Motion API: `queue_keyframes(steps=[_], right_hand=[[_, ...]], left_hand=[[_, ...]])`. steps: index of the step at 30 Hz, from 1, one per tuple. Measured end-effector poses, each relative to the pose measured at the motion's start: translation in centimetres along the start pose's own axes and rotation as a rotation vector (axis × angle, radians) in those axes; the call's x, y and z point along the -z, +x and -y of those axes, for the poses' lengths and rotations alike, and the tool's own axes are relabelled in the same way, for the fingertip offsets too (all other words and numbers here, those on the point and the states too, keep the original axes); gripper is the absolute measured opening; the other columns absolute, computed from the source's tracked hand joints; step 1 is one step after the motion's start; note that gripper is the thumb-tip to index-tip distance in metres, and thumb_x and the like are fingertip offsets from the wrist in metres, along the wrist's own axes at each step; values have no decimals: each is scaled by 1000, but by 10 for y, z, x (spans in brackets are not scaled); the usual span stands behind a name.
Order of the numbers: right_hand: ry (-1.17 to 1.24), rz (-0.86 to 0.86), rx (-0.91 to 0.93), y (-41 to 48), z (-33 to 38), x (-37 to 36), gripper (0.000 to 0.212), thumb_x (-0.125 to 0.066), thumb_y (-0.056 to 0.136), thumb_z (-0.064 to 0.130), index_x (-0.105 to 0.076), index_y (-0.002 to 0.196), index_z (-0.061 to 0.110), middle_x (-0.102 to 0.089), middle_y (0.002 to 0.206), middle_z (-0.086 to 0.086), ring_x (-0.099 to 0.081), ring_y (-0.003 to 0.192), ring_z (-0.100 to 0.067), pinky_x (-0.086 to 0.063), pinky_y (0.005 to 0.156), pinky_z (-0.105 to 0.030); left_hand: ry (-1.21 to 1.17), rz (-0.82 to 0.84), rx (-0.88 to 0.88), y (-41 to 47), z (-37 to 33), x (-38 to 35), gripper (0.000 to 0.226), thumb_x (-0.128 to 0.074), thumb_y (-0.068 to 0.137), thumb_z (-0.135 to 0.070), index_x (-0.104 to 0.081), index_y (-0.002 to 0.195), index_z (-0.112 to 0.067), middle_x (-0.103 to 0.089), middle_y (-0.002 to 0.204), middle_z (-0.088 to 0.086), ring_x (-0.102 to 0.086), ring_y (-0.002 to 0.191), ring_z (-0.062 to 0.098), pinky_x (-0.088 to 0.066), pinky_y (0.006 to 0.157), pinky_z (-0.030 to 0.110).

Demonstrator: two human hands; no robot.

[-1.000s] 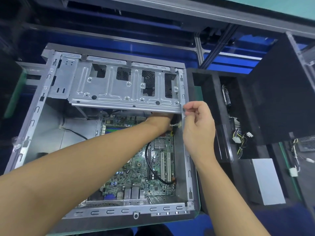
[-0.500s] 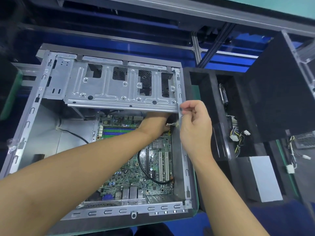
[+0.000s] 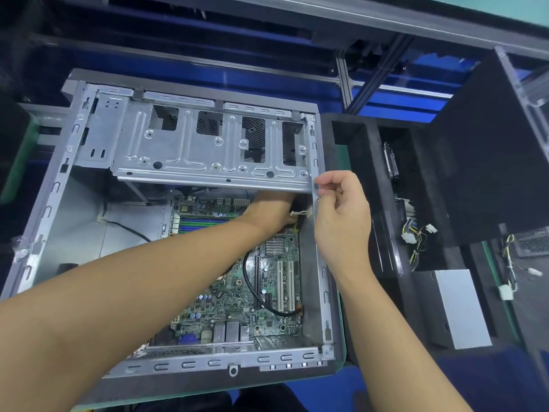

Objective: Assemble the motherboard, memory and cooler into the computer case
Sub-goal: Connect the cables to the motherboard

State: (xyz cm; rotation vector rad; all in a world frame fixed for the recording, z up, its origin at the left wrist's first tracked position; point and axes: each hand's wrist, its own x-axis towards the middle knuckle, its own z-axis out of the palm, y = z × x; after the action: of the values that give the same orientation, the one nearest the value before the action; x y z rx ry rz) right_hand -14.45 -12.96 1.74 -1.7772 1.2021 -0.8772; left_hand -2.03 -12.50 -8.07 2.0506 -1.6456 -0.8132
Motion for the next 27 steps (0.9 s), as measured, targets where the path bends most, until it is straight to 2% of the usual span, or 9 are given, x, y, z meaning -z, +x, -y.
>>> queue_keyframes(steps=[8, 11, 20, 27], right_hand=[[-3, 4, -1, 0, 0, 0, 35, -42, 93, -11, -59, 96, 19, -64, 102, -6, -59, 90, -2, -41, 78, -9], [-2, 3, 1, 0, 0, 0, 35, -41, 93, -12, -60, 96, 18, -64, 102, -7, -59, 91, -4, -41, 79, -10], [0, -4, 0, 0, 0, 0, 34, -42, 93, -10, -60, 95, 19, -64, 102, -7, -60, 91, -8, -43, 80, -13], [7, -6, -5, 0, 1, 0, 31, -43, 93, -11, -60, 96, 15, -64, 102, -9, -60, 90, -9, -43, 80, -14]], left_hand=[[-18, 19, -2, 2, 5, -1, 41, -69, 87, -23, -56, 125, -14, -65, 115, 11, -62, 103, 32, -52, 86, 42], [-66, -27, -27, 1, 5, -1, 39, -71, 84, -21, -59, 120, -11, -66, 113, 11, -62, 102, 30, -51, 86, 40], [-21, -24, -55, 0, 3, -3, 36, -69, 84, -17, -58, 117, -11, -65, 109, 11, -62, 97, 30, -52, 81, 41], [-2, -12, -60, 1, 3, -1, 40, -69, 85, -20, -56, 122, -13, -63, 115, 10, -60, 103, 28, -50, 85, 38]])
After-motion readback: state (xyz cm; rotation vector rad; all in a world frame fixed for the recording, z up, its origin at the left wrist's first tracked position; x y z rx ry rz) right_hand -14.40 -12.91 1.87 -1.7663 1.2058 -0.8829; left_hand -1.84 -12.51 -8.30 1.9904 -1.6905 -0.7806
